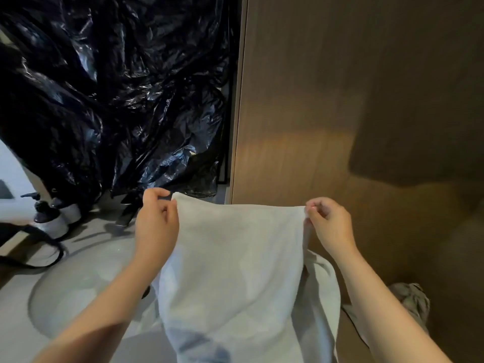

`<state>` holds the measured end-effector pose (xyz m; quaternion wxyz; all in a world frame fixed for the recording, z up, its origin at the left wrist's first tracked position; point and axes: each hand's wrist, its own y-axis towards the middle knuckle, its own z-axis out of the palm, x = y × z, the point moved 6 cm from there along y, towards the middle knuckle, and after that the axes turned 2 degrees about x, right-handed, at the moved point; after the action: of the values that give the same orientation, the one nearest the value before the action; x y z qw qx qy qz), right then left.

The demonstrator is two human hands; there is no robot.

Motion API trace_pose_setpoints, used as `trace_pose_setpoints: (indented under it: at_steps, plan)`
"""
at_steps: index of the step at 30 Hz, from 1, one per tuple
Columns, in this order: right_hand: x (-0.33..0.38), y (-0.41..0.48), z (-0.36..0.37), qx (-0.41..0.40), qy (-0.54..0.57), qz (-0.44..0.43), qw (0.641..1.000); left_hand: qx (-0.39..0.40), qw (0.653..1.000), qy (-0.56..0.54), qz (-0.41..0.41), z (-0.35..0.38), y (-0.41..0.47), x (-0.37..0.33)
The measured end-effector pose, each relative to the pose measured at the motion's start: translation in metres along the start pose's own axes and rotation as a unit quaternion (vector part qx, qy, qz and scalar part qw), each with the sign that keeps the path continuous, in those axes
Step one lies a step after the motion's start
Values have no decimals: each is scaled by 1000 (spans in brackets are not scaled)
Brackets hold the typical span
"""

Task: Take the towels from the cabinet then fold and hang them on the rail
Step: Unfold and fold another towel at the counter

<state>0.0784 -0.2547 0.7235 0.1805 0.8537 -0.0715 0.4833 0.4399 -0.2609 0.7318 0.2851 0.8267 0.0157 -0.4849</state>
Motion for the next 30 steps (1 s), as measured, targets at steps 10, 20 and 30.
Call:
trace_pose_setpoints:
  at_steps: [10, 20, 30]
  plan:
    - [-84, -79, 29, 133, -4, 75, 988, 315, 935, 161, 27, 92, -92, 29]
    - [-169, -173, 79, 263, -48, 156, 951, 404, 892, 188, 83, 117, -157, 52]
    - [-157, -167, 111, 274, 73, 122, 951, 432, 891, 143, 6, 123, -173, 72]
